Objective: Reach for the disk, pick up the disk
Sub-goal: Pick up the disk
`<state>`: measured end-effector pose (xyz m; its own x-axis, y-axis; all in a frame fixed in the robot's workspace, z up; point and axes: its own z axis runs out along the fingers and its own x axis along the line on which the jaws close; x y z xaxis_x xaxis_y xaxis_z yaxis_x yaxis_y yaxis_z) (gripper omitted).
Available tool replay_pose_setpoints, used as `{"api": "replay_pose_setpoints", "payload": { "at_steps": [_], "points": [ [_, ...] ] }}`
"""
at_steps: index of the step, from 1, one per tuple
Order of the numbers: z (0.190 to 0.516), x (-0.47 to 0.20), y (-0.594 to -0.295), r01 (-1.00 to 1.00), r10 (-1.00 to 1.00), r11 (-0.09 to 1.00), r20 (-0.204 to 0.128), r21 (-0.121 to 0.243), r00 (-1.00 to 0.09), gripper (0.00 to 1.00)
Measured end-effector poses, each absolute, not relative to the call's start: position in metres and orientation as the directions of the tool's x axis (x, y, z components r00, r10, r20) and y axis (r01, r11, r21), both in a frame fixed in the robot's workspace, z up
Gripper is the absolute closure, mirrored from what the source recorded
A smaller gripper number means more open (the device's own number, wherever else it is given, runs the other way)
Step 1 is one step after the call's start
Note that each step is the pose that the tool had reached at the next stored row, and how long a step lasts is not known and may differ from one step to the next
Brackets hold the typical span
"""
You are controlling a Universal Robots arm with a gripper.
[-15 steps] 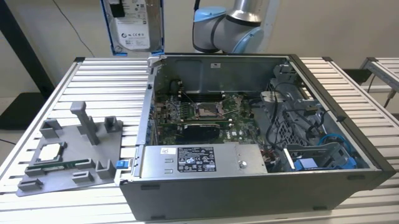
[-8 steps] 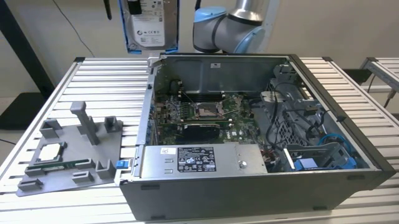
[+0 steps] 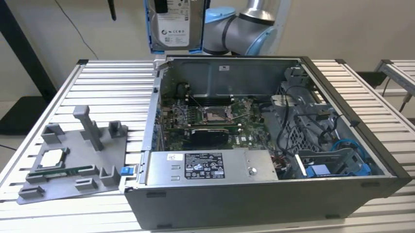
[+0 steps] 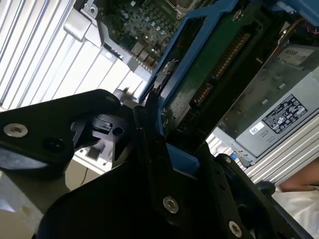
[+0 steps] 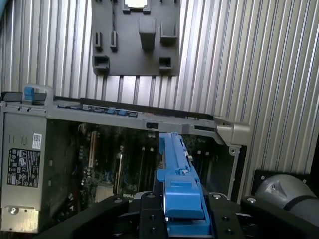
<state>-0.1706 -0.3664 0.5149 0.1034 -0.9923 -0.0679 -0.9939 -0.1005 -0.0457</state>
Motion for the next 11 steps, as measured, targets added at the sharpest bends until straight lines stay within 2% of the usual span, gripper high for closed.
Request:
{"api": "replay_pose_setpoints", "payload": {
  "at_steps": [11],
  "points": [
    [0.516,-0.121,-0.367,-0.994,-0.992,-0.102,-0.07,-0.041,0.105,1.0]
  ]
}}
